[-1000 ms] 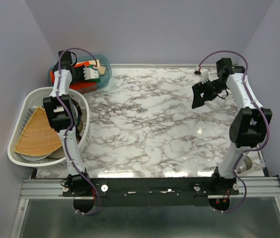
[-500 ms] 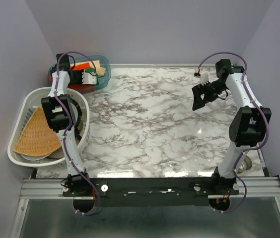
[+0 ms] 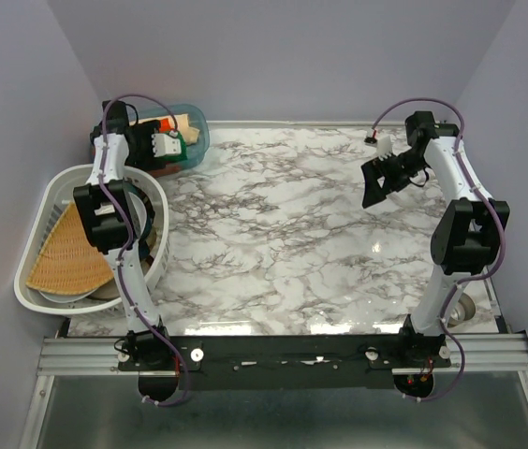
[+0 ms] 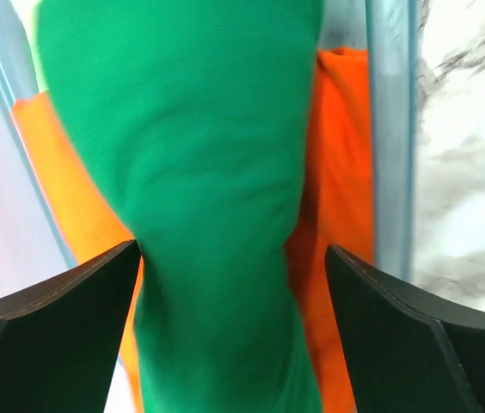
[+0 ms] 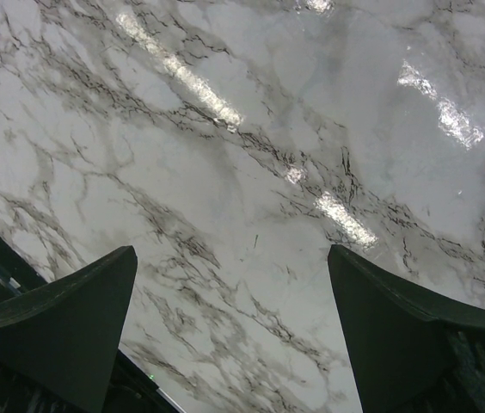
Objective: Roll the t-shirts
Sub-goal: Place the T-shirt in the bin, then reset both arms
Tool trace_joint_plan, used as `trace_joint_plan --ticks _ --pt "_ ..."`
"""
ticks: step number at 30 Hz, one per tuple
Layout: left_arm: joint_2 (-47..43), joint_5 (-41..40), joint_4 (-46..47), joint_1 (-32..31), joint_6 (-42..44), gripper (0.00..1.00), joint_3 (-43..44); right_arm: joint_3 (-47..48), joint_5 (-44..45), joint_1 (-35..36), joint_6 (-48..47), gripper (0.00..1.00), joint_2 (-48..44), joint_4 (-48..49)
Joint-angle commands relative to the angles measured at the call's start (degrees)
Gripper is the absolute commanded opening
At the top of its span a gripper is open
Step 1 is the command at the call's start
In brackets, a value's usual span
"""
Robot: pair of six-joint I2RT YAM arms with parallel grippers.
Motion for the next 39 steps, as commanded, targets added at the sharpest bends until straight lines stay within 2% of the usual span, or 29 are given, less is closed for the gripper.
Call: trace_joint_plan --ticks 1,2,5,10,13,14,17,18,21,22,26,28,33,39 --pt "-7.30 2.67 -8.85 -1.56 -11.55 0.98 4.60 1.22 0.53 0.11 -1.56 1.00 -0.50 -0.67" --pt "-7.92 2.94 -13.57 -1.74 -12.17 0.98 5.65 1.75 0.35 0.11 -1.91 1.00 -0.50 -0.76" --pt "-11.77 2.68 -20.00 -1.92 -14.98 0.98 6.02 2.81 -1.31 0.03 -3.05 1.00 0.02 -1.46" --pt "-17.94 -1.19 -25.13 -1.92 -17.87 0.98 -0.92 6.40 -6.67 0.11 -4.20 1.00 2.22 -4.09" --pt "-22.68 -0.93 -20.49 -2.10 -27.17 0.98 -4.70 8.60 -10.89 0.11 -4.03 1.00 1.70 -3.83" --pt "-24.87 -1.19 -16.64 -2.36 -33.55 0.98 -5.32 9.74 -11.94 0.11 -3.50 1.00 0.56 -3.22" --pt "-27.78 -4.08 -11.26 -4.46 -43.34 0.98 -5.76 10.28 -14.59 0.11 -0.79 1.00 -2.94 0.73" --pt "-28.40 -4.79 -10.81 -5.17 -48.24 0.99 -5.07 10.19 -15.46 0.03 -0.34 1.00 -3.83 1.78" --pt "-29.64 -7.07 -10.28 -8.94 -55.74 0.98 -4.01 6.96 -14.77 0.20 2.90 1.00 -8.48 6.35" --pt "-30.16 -7.25 -10.01 -9.91 -60.29 0.98 -4.35 5.63 -14.07 0.20 4.31 1.00 -9.89 10.28" --pt "-34.81 -9.10 -8.43 -19.90 -60.69 0.98 -9.18 -0.70 -7.49 0.81 16.42 1.00 -16.14 19.88" --pt "-35.44 -8.58 -8.17 -22.82 -61.47 0.98 -11.02 -1.93 -5.98 0.99 17.42 1.00 -18.33 21.04" --pt "-35.26 -7.00 -4.65 -28.98 -72.63 0.98 -14.11 -4.22 -4.22 0.99 19.09 1.00 -22.03 20.96" --pt "-33.60 -2.77 -5.27 -31.63 -77.54 0.98 -12.89 -7.74 -3.87 1.08 17.86 1.00 -28.62 20.34"
